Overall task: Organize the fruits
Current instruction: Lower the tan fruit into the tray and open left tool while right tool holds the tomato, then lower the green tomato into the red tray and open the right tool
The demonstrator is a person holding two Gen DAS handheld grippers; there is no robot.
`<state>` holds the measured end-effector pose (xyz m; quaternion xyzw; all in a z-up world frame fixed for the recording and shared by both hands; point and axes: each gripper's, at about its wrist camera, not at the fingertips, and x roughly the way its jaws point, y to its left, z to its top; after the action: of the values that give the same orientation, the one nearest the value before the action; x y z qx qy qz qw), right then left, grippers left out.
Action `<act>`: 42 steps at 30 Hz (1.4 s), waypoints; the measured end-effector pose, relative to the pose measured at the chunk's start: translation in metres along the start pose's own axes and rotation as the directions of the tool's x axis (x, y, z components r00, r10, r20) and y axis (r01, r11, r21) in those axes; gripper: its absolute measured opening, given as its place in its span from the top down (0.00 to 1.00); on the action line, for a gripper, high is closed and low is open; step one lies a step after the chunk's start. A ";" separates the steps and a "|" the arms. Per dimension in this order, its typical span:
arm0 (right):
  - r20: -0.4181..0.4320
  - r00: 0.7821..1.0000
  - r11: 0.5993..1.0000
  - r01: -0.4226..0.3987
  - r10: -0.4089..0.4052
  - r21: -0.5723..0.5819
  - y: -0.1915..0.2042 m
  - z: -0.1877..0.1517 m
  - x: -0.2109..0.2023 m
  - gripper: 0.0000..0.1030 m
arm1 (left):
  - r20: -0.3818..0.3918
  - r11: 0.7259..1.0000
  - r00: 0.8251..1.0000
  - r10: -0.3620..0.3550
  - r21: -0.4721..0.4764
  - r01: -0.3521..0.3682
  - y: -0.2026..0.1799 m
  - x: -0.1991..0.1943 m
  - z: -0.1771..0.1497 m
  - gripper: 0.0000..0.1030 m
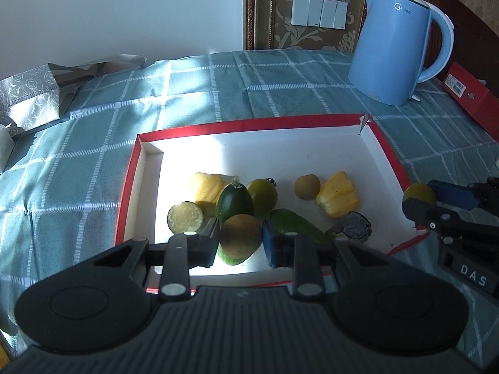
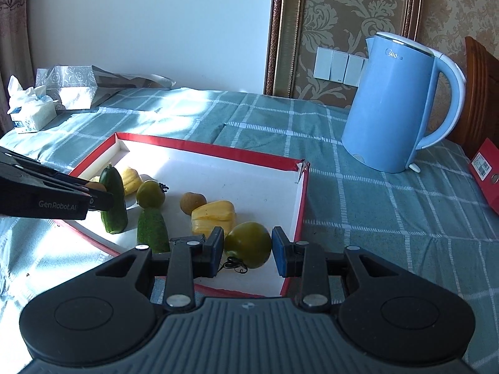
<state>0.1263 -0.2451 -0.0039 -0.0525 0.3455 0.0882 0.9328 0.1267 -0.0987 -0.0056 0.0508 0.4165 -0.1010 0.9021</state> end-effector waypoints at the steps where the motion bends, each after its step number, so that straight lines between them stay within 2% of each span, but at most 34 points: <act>1: -0.003 1.000 1.000 -0.003 0.003 0.000 0.000 0.000 0.000 0.69 | -0.003 1.000 1.000 0.004 0.000 -0.004 -0.002 0.003 0.002 0.75; 6: 0.003 1.000 1.000 -0.005 0.005 -0.009 0.000 -0.001 -0.001 0.69 | -0.001 1.000 1.000 0.011 0.015 -0.011 -0.008 0.015 0.009 0.75; 10: 0.004 1.000 1.000 -0.011 0.011 -0.010 -0.001 0.000 0.000 0.69 | 0.007 0.998 0.998 0.057 0.038 -0.057 -0.009 0.026 0.014 0.75; 17: -0.005 1.000 1.000 -0.023 0.022 -0.014 -0.003 0.002 0.007 0.69 | -0.007 0.996 0.996 0.088 0.024 -0.088 0.000 0.040 0.020 0.73; 20: -0.011 0.999 0.999 -0.031 0.031 -0.022 -0.003 0.002 0.011 0.69 | -0.022 0.997 0.996 0.081 0.011 -0.081 0.004 0.043 0.019 0.71; 24: -0.013 0.999 0.999 -0.035 0.034 -0.026 -0.003 0.004 0.014 0.69 | -0.011 0.996 0.996 0.087 0.009 -0.087 0.003 0.036 0.018 0.57; 27: -0.006 0.999 0.999 -0.035 0.035 -0.023 -0.004 0.007 0.016 0.69 | 0.008 0.994 0.994 0.110 0.001 -0.110 0.004 0.026 0.017 0.36; 28: -0.003 0.999 0.999 -0.036 0.036 -0.022 -0.005 0.008 0.016 0.68 | 0.015 0.993 0.993 0.119 -0.001 -0.119 0.004 0.022 0.016 0.33; 31: 0.010 0.999 0.999 -0.036 0.037 -0.025 -0.004 0.012 0.016 0.68 | 0.022 0.992 0.992 0.122 -0.023 -0.121 0.010 0.012 0.014 0.32; 37: 0.011 0.999 0.998 -0.045 0.045 -0.039 -0.001 0.016 0.019 0.68 | 0.042 0.984 0.984 0.175 -0.046 -0.173 0.025 -0.009 0.001 0.27; 42: 0.011 0.999 0.998 -0.039 0.040 -0.054 0.001 0.017 0.027 0.68 | 0.034 0.975 0.982 0.186 -0.127 -0.181 0.044 -0.027 -0.015 0.24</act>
<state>0.1572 -0.2380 -0.0085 -0.0704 0.3386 0.1163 0.9311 0.1081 -0.0490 0.0053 0.0307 0.3949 0.0075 0.9182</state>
